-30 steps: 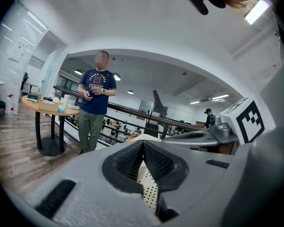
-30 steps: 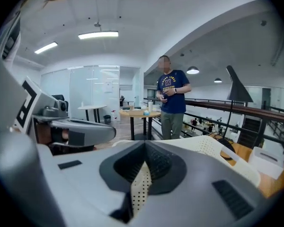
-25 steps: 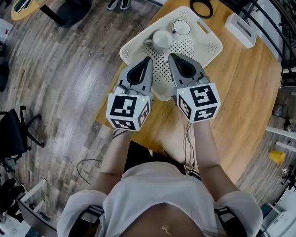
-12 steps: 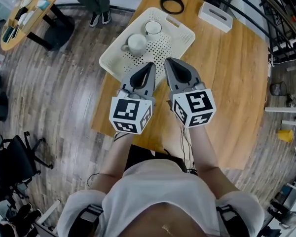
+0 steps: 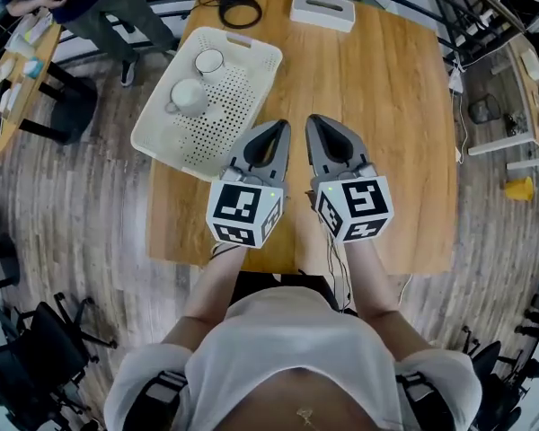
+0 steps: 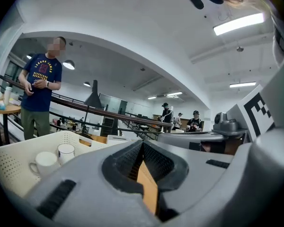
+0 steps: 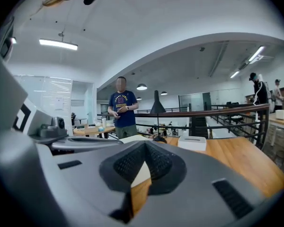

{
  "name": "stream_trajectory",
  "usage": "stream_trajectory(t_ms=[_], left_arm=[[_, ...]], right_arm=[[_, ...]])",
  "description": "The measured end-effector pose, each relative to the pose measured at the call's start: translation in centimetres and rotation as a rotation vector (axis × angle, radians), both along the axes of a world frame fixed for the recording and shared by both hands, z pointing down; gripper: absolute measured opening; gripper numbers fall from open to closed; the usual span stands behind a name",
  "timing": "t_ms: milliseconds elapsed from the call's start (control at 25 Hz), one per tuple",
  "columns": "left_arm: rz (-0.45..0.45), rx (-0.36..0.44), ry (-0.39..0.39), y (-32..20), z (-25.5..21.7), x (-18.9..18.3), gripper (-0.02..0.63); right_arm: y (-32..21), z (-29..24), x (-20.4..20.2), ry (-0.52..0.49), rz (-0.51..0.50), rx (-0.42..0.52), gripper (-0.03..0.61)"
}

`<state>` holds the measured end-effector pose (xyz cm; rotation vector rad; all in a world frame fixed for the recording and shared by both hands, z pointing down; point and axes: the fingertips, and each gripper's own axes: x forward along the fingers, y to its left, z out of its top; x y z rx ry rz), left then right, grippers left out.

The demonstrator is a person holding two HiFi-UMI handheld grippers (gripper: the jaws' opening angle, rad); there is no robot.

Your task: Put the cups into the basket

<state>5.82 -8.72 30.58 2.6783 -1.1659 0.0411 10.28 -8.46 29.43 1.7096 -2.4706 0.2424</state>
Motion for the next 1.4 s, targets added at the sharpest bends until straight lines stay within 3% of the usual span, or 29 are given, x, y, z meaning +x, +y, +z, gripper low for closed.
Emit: stream_trajectory(t_ms=[320,600,920,1400], left_arm=[[0.150,0.018,0.012,3.2,0.1,8.4,0.006],[0.214,0.031,0.018,5.4,0.1,12.9,0.006],[0.201,0.033,0.003,5.5,0.5,13.9,0.006],[0.158,0.033,-0.022,3.9,0.6,12.1,0.006]], right_arm=[[4.6,-0.1,9.5,0.023,0.230,0.031,0.011],[7.5,0.3,13.8,0.038,0.303,0.037,0.011],[7.7,0.6,14.8,0.015,0.293,0.037,0.011],[5.7,0.9,12.9,0.008,0.249,0.040,0.011]])
